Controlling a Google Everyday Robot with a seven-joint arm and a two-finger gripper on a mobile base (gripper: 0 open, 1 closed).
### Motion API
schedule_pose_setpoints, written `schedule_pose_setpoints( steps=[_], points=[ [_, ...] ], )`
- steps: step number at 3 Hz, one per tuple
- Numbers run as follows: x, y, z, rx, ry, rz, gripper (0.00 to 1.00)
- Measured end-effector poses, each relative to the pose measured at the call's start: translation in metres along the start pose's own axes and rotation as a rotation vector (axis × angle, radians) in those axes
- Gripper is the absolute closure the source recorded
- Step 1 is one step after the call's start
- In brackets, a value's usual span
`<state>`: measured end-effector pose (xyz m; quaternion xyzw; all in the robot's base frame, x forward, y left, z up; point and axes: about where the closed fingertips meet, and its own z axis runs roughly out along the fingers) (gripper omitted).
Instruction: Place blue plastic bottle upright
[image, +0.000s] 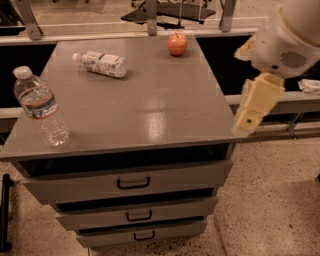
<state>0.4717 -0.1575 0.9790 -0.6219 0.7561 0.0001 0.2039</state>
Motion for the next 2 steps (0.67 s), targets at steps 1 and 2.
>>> schedule_pose_setpoints(
  steps=[1,2],
  points=[
    [-0.064,-0.024,0.029,-0.006,-0.128,-0.051,0.0],
    [-0.112,-0.052,0.048,0.022,-0.279,-0.094,0.0]
  ],
)
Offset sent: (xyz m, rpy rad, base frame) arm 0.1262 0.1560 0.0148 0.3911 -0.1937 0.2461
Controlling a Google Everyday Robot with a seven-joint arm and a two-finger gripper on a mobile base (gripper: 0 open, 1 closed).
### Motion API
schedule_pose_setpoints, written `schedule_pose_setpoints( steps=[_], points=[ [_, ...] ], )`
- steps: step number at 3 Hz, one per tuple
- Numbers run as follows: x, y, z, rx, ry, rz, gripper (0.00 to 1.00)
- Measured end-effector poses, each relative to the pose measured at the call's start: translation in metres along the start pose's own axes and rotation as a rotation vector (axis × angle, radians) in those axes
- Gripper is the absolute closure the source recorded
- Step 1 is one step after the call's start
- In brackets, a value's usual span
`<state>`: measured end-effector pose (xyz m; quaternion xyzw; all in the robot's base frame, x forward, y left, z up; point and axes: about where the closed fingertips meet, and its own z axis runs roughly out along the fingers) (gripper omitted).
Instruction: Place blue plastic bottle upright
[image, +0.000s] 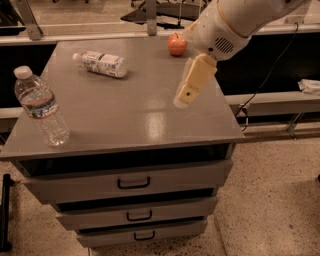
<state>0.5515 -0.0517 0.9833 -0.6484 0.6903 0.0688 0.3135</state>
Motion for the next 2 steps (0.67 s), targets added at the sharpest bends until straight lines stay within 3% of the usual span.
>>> schedule_pose_setpoints(
  steps=[2],
  points=[
    [-0.0026,-0.0053,-0.0008,0.023,-0.036,0.024,0.0]
  ],
)
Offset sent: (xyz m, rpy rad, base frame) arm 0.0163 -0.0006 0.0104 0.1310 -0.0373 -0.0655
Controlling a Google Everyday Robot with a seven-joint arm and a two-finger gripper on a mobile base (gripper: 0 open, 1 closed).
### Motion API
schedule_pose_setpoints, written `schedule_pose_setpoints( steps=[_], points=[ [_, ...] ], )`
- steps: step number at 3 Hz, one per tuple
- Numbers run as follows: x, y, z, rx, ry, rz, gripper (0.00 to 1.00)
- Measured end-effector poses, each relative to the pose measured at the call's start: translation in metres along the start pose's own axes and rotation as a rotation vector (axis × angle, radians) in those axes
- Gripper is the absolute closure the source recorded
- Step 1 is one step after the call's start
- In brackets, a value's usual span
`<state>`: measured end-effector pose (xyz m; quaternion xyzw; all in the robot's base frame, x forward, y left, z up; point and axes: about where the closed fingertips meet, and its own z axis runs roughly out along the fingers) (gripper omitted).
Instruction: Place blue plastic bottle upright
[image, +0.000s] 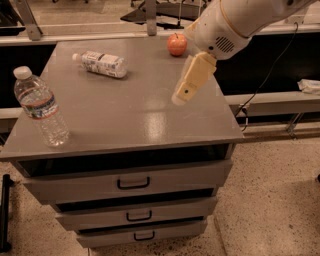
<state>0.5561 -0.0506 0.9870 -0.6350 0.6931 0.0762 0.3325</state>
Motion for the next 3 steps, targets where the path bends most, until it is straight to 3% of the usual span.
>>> schedule_pose_setpoints(
  steps=[1,3],
  points=[
    [-0.023,-0.017,0.022,0.029,-0.078,0.047,0.0],
    [-0.101,-0.078,0.097,0.056,-0.23,0.145,0.0]
  ],
)
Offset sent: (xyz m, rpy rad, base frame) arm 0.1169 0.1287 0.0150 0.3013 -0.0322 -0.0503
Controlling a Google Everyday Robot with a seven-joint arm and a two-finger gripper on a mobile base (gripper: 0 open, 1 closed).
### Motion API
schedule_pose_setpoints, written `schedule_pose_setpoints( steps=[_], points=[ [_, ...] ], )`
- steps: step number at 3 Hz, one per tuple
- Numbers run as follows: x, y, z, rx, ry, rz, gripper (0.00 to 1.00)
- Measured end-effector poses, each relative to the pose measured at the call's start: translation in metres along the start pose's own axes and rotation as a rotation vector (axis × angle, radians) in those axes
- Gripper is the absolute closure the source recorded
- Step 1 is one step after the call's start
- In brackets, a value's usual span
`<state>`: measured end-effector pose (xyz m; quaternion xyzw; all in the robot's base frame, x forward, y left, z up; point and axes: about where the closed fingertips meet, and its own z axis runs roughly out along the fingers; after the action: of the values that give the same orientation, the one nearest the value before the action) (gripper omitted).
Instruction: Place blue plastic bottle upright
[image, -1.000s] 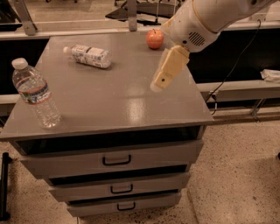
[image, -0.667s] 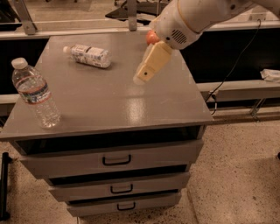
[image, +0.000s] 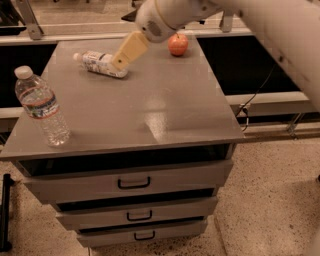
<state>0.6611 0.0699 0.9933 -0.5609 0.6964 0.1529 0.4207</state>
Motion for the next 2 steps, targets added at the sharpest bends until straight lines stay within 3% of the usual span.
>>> schedule_pose_setpoints(
  steps=[2],
  points=[
    [-0.034,-0.042,0.094,0.014,-0.056,0.164,0.0]
  ],
)
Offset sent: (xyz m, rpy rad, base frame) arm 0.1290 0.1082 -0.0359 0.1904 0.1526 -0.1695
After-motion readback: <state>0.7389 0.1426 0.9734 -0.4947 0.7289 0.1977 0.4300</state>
